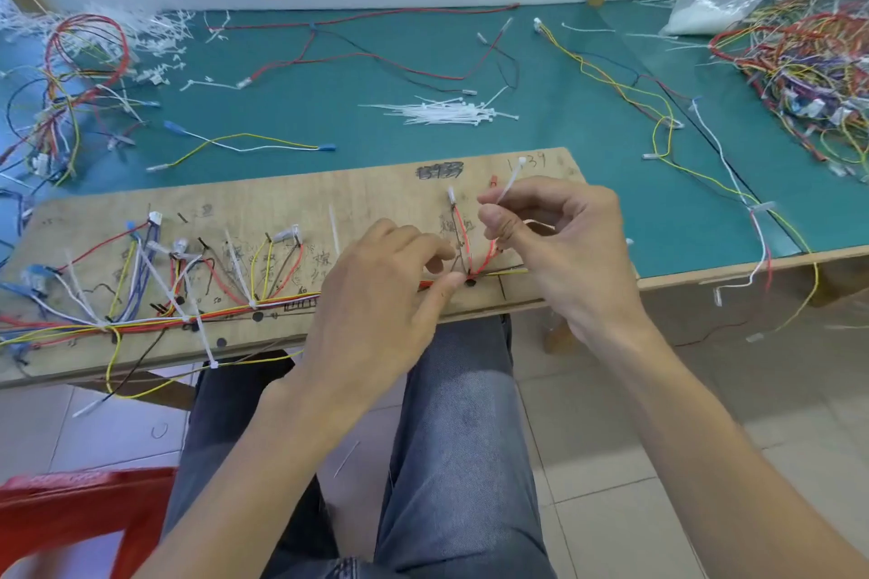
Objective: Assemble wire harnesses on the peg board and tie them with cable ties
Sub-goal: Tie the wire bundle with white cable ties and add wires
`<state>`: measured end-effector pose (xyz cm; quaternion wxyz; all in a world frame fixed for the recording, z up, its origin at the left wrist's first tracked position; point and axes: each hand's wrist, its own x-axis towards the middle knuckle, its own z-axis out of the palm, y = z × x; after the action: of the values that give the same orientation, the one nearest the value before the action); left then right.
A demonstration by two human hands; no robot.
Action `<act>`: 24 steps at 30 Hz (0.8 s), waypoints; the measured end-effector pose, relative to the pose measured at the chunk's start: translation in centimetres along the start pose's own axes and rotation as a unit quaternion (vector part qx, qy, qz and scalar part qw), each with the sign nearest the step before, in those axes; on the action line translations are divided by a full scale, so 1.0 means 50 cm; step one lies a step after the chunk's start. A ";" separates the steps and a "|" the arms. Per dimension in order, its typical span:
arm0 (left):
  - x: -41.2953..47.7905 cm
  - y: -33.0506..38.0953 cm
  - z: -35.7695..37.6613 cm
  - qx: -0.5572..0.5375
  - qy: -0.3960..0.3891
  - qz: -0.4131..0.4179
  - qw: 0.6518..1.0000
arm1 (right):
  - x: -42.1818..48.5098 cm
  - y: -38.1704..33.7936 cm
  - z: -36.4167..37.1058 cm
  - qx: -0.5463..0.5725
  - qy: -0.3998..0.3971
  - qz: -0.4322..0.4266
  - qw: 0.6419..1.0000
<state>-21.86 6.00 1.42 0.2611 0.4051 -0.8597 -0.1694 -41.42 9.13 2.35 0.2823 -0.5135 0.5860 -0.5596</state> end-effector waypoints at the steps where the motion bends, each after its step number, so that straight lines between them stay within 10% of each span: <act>1: 0.001 -0.004 0.001 0.039 -0.014 0.003 0.999 | 0.004 0.008 0.002 -0.025 0.011 -0.006 1.000; 24: 0.025 -0.007 0.054 0.260 -0.089 0.021 0.961 | 0.026 0.069 0.015 -0.180 -0.065 0.024 0.981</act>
<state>-23.87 5.01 -0.53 0.0724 0.4237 -0.9024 0.0300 -42.11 7.11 -0.74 0.2359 -0.5768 0.6700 -0.4034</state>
